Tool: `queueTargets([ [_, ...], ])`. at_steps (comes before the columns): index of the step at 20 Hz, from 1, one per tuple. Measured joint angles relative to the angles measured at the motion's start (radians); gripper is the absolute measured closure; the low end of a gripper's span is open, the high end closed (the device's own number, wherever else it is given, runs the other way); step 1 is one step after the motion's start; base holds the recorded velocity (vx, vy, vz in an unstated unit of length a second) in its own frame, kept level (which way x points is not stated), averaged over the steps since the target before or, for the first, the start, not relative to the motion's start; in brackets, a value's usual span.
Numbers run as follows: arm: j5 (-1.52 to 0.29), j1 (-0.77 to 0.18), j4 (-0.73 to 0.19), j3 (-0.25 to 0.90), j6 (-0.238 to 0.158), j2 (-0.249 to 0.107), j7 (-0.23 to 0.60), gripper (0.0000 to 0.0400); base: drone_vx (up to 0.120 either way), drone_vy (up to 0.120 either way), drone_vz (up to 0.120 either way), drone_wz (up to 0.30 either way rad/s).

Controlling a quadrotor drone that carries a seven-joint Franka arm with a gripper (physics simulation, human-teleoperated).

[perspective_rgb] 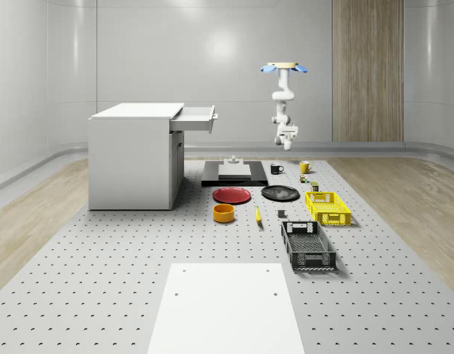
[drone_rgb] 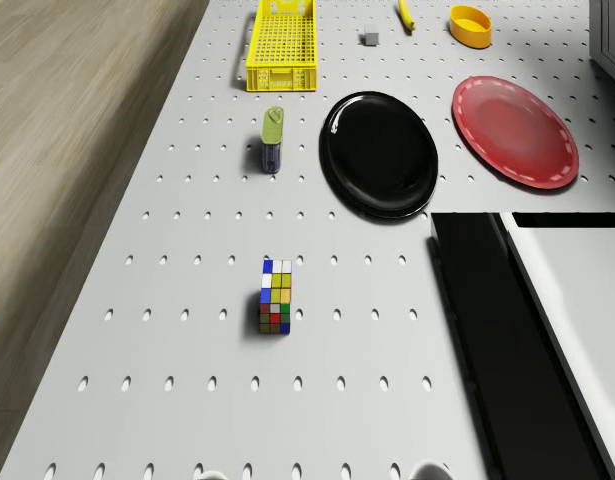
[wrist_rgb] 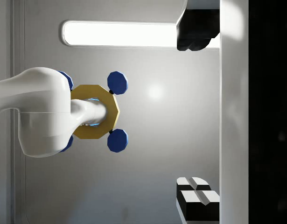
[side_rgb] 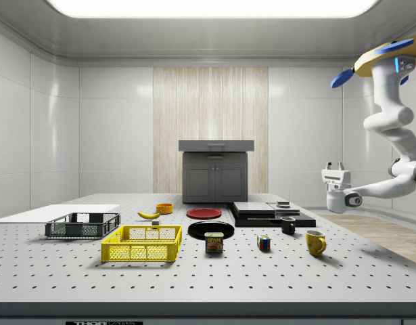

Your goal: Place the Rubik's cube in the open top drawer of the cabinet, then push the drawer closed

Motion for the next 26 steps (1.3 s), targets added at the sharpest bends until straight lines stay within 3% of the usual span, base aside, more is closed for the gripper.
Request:
queueTargets([
  [16,-0.021,-0.006,-0.008,0.016,0.012,-0.008,0.002,0.0,0.12,0.12,0.0,0.0],
  [26,-0.125,-0.028,-0.019,0.089,0.021,-0.015,0.016,0.0,0.12,0.004,0.0,0.0],
])
